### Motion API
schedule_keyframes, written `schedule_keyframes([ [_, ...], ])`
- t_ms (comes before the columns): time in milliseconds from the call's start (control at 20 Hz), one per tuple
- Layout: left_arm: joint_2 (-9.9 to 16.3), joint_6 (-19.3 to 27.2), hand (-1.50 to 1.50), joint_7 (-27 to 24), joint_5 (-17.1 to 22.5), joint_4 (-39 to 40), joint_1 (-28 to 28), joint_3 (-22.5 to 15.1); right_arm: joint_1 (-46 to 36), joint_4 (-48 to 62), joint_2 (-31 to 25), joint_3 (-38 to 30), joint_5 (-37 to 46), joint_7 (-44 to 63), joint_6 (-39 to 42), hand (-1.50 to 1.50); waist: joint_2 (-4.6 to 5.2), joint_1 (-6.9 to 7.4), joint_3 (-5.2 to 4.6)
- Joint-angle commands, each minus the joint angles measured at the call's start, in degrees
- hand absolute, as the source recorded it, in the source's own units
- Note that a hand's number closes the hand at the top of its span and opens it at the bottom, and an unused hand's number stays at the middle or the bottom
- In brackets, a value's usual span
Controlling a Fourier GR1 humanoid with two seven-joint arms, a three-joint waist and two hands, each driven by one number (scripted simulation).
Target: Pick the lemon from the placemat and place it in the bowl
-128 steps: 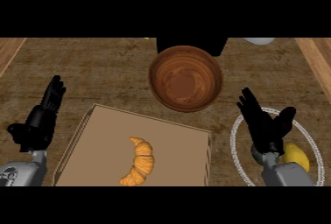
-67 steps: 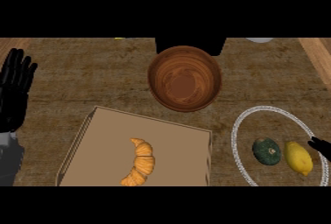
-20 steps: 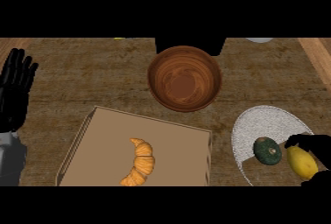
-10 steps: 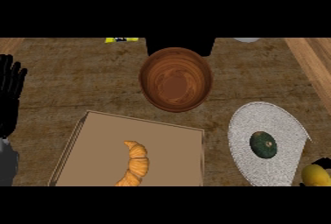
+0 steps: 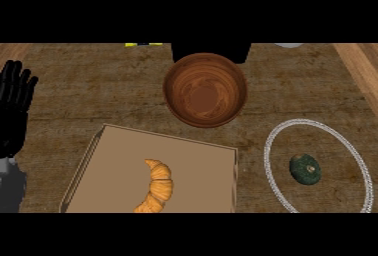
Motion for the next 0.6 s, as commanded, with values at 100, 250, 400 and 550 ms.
schedule_keyframes([
  [100,1.8,-0.4,0.00,0.0,-0.2,4.5,-4.9,1.1,4.8,-20.6,2.2,-0.8,-1.3,4.3,5.5,1.50,0.32,0.60,0.17],
  [250,-0.7,-0.8,0.00,-2.0,0.4,2.0,0.4,0.3,6.2,-33.8,4.0,1.1,-6.9,4.7,9.7,1.50,0.11,0.61,0.10],
  [400,1.5,-2.3,0.00,0.0,1.7,1.8,-1.4,1.4,3.1,-37.8,3.4,4.4,-3.3,6.3,9.4,1.50,0.06,0.83,0.01],
  [550,0.4,-0.6,0.00,1.2,0.2,-0.2,-1.0,-0.1,-5.1,-36.8,2.3,5.5,-5.8,7.7,9.6,1.50,-0.02,1.61,0.01],
])
